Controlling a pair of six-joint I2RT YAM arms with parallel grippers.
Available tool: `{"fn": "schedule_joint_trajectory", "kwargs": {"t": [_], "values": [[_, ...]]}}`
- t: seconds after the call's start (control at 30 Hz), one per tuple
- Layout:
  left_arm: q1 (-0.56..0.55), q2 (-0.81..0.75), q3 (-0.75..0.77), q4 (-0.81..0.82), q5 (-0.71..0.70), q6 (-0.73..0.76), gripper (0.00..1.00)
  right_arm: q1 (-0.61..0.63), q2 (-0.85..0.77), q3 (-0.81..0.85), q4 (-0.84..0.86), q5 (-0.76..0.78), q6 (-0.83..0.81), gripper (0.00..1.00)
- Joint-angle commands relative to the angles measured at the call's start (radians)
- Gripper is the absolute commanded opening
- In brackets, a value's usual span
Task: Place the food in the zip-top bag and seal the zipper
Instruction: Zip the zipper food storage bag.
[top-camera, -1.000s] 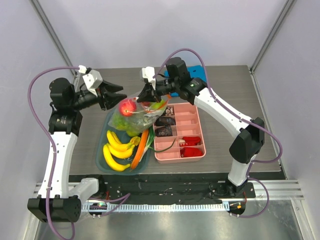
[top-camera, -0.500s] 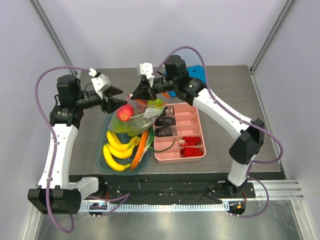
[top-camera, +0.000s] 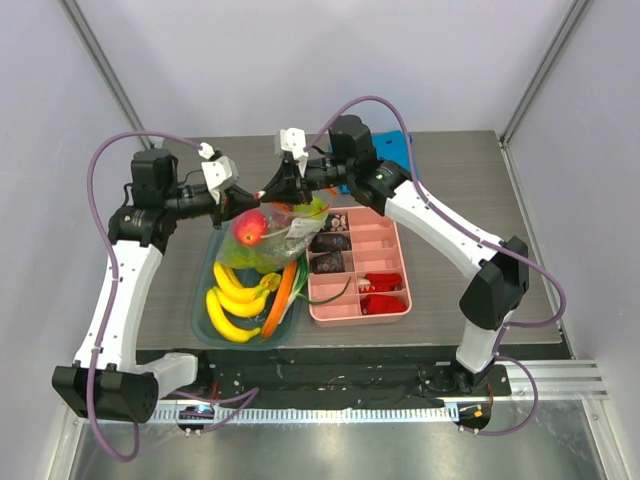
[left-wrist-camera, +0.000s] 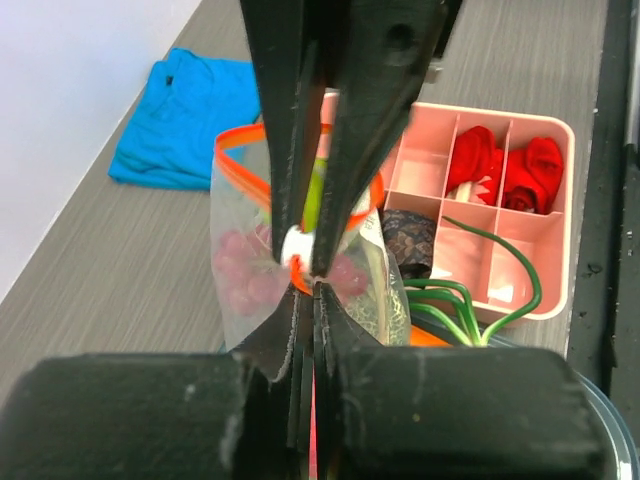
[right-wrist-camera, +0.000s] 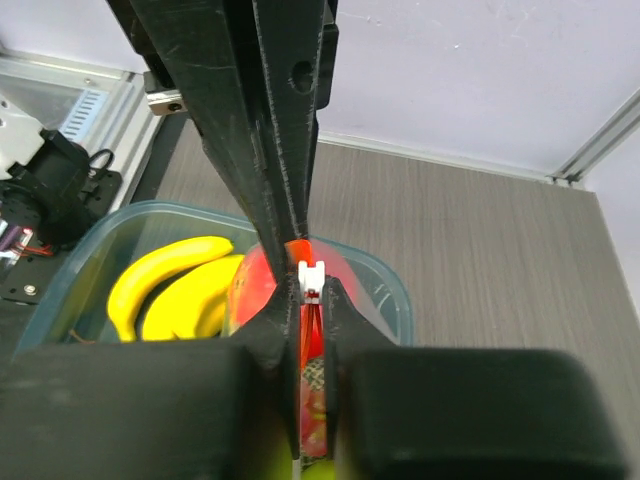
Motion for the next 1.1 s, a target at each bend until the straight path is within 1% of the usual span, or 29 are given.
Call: {"fn": "schedule_joint_trajectory", "kwargs": {"t": [0.0,0.03,0.07,0.1,0.13,0.2,0.27,0.4,0.5,0.6,0.63,0.7,0.73,0.8,0.83,0.9,0.97,1.0,1.03,1.07], "values": [[0.015,-0.007,0.021,0.029,-0.004,-0.013,0.0,0.012,-0.087,-0.028,0.079,-0.025,0.044,0.35],[0.03,-0.017,0.008,0.064,0.02,-0.051,0.0,0.009,-0.092,-0.036,0.076,-0.008,0.044,0.59],[0.062,-0.023,-0.008,0.107,0.063,-0.097,0.0,0.006,-0.097,-0.045,0.074,-0.006,0.034,0.66],[0.071,-0.027,-0.026,0.135,0.083,-0.14,0.0,-0.005,-0.103,-0.057,0.073,-0.003,0.028,0.73],[0.076,-0.035,-0.031,0.146,0.099,-0.145,0.0,-0.009,-0.112,-0.082,0.073,0.003,0.022,0.86],[0.079,-0.043,-0.045,0.154,0.129,-0.15,0.0,-0.017,-0.117,-0.103,0.071,0.023,0.0,0.9],[0.081,-0.053,-0.052,0.172,0.148,-0.168,0.0,-0.017,-0.118,-0.127,0.071,0.028,-0.018,0.96],[0.081,-0.063,-0.062,0.169,0.188,-0.164,0.0,-0.014,-0.087,-0.116,0.122,0.048,-0.009,0.97],[0.081,-0.069,-0.057,0.164,0.209,-0.161,0.0,-0.015,-0.043,-0.082,0.142,0.067,-0.005,0.91],[0.081,-0.072,-0.051,0.163,0.219,-0.171,0.0,-0.019,-0.014,-0.07,0.142,0.075,-0.02,0.75],[0.082,-0.07,-0.049,0.163,0.219,-0.171,0.0,-0.019,-0.011,-0.071,0.142,0.072,-0.029,0.59],[0.081,-0.07,-0.051,0.164,0.216,-0.182,0.0,-0.022,-0.015,-0.084,0.143,0.06,-0.041,0.42],[0.108,-0.067,-0.051,0.166,0.208,-0.188,0.0,-0.023,-0.021,-0.093,0.143,0.057,-0.06,0.23],[0.117,-0.058,-0.054,0.169,0.193,-0.202,0.0,-0.025,-0.047,-0.122,0.162,0.054,-0.072,0.03],[0.122,-0.057,-0.054,0.171,0.191,-0.205,0.0,-0.025,-0.055,-0.134,0.177,0.057,-0.061,0.01],[0.125,-0.055,-0.054,0.192,0.153,-0.226,0.0,-0.017,-0.077,-0.151,0.188,0.061,-0.06,0.01],[0.125,-0.053,-0.048,0.2,0.122,-0.245,0.19,-0.011,-0.078,-0.148,0.186,0.072,-0.063,0.01],[0.127,-0.058,-0.023,0.182,0.125,-0.216,0.27,-0.003,-0.077,-0.13,0.171,0.077,-0.07,0.01],[0.125,-0.06,-0.016,0.166,0.131,-0.211,0.38,0.001,-0.071,-0.116,0.151,0.098,-0.08,0.01],[0.127,-0.066,-0.013,0.164,0.134,-0.211,0.44,0.006,-0.064,-0.102,0.134,0.106,-0.089,0.01]]}}
